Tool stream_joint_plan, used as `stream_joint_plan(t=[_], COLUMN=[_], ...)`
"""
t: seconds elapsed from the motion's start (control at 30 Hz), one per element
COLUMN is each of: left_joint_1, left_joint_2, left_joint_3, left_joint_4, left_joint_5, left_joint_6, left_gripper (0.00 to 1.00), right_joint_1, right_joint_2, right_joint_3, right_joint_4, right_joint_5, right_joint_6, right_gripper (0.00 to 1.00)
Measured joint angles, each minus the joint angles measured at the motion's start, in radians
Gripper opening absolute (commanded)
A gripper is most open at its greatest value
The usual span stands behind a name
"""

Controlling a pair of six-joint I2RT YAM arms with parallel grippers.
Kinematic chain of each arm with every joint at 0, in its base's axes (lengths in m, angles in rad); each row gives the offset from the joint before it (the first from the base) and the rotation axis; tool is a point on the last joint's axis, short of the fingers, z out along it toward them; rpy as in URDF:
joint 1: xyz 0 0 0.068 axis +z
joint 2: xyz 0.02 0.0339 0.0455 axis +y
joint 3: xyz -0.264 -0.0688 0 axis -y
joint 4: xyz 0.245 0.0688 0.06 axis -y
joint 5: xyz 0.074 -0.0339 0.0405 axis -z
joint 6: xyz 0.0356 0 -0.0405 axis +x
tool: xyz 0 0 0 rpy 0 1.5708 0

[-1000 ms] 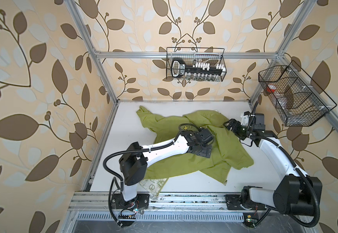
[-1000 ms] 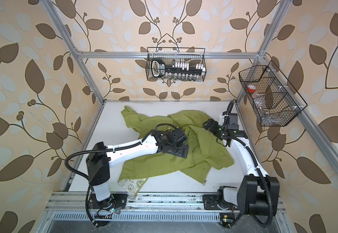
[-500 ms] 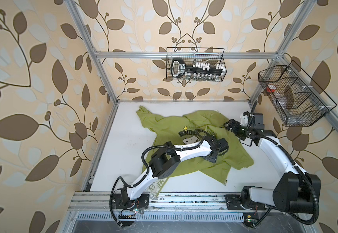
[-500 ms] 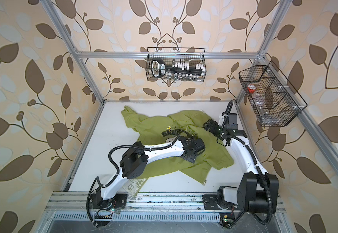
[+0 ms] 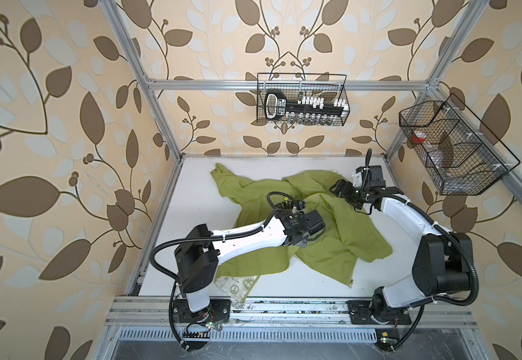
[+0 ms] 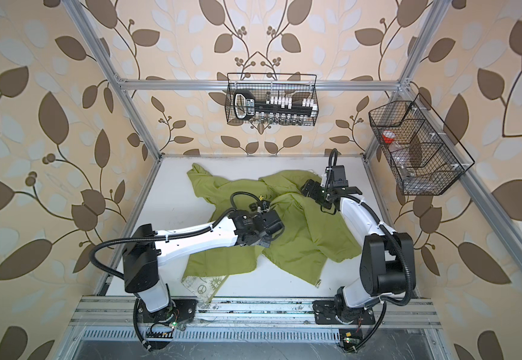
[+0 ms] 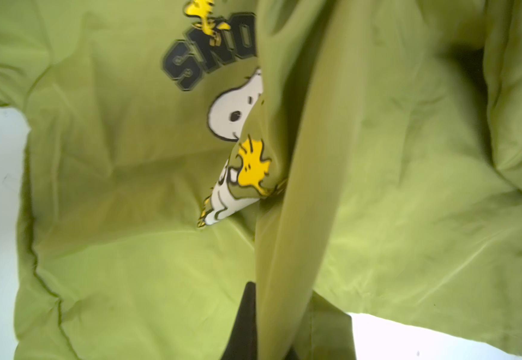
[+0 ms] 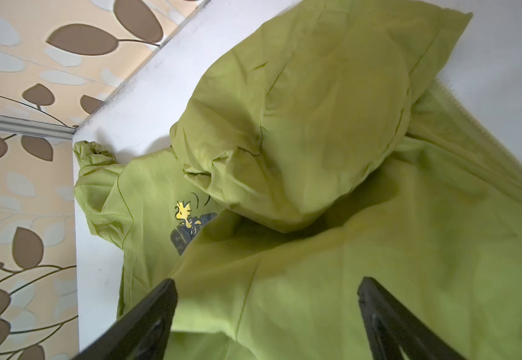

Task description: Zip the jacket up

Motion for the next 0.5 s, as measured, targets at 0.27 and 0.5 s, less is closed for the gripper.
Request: stream_joint_plan(t=[0.27, 0.5], left_joint_1=[0.017, 0.055], left_joint_2=[-0.045, -0.159], left_joint_3=[-0.150, -0.237], left_joint_4=[0.019, 0.036], left_joint_5=[-0.013, -0.013], left_joint_6=[-0.027, -0.040], left_gripper=[0.00, 0.00], right_joint_1=[-0.001, -0.021], right_joint_2=[0.120, 0.202], right_joint_3=[0.086, 0.134], right_joint_4=[-0.013, -0.014], right_joint_5=[0.034, 0.041], right_joint_6=[-0.013, -0.015], right_gripper=[0.91, 0.89])
